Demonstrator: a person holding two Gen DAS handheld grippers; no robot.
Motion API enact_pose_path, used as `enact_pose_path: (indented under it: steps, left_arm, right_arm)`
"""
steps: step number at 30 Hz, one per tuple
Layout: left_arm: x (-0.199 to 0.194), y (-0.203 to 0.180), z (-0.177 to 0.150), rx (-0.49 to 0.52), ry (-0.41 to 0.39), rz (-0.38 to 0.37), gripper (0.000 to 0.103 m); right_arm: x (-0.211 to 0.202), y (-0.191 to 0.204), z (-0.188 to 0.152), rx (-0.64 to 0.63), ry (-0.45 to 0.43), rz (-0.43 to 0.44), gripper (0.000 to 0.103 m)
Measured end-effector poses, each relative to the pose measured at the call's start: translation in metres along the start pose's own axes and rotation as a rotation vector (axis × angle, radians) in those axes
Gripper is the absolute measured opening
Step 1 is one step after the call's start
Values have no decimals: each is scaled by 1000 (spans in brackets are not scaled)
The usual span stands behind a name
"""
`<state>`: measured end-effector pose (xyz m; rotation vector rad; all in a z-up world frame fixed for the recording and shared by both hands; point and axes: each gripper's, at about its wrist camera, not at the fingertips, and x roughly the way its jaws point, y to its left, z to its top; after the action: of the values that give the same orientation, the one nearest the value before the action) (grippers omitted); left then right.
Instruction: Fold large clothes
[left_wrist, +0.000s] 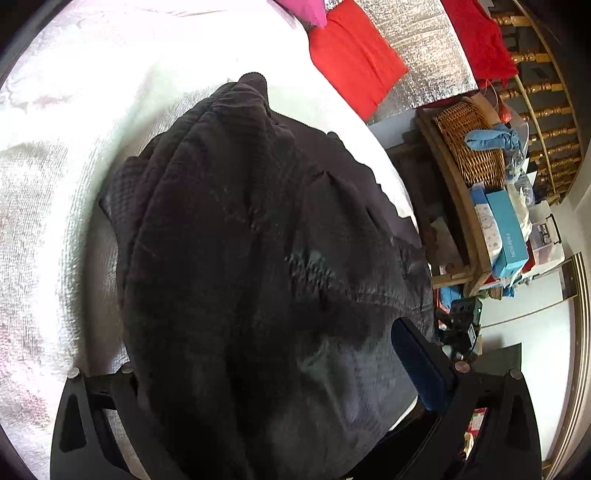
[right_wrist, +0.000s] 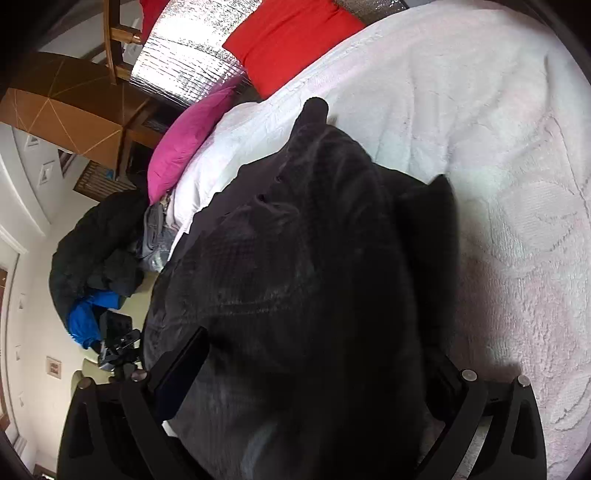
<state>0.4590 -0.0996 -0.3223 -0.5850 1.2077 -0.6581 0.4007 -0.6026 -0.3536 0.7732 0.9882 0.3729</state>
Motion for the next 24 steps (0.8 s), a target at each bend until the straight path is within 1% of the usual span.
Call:
enact_pose_path:
  steps: [2,3,4,5,6,7,8,9,11,13,15,16,19,22,24]
  left_arm:
    - [1,-1,3,-6,-22,5,101]
    - [-1,-1,2,-5,-37,10,100]
    - [-2,-2,3,-2,-54,22,93]
    - [-3,-2,4,0,-65,38,84]
    - [-4,-2,4,1,-80,58,78]
    - [-5,-2,6,-3,-94,73,66]
    - [-6,-1,7,-9,-108,74,58]
    - [-8,0,8,-14,-119,73,55]
    - [-11,-6,11,4,-154,86,43]
    - [-14,-15,12,36,-185,94,36]
    - [-17,-24,14,63,-219,81,33]
    - [-19,-28,14,74,-233,76,31]
    - [-27,-34,15,97,-265,73,30]
    - [-32,-36,18,87,-299,57,29]
    - [-33,-35,19,84,-318,65,29]
  right_arm:
    - [0,4,-2,-4,-21,-6,102]
    - [-1,5,-4,-3,-28,-20,99]
    - [-2,9,-5,-12,-38,-55,94]
    - [-4,12,-7,-21,-45,-77,91]
    - [-5,16,-9,-38,-55,-110,86]
    - [-7,21,-11,-58,-63,-149,80]
    - [-7,26,-13,-72,-74,-178,78]
    - [-9,30,-14,-81,-87,-202,73]
    - [-10,40,-16,-96,-113,-231,68]
    - [-13,45,-15,-101,-133,-245,58]
    - [-18,49,-12,-98,-157,-245,50]
    - [-20,51,-12,-101,-164,-244,47]
    - [-23,58,-10,-111,-188,-249,46]
    - [-26,62,-5,-116,-216,-234,46]
    - [-25,62,0,-109,-236,-212,46]
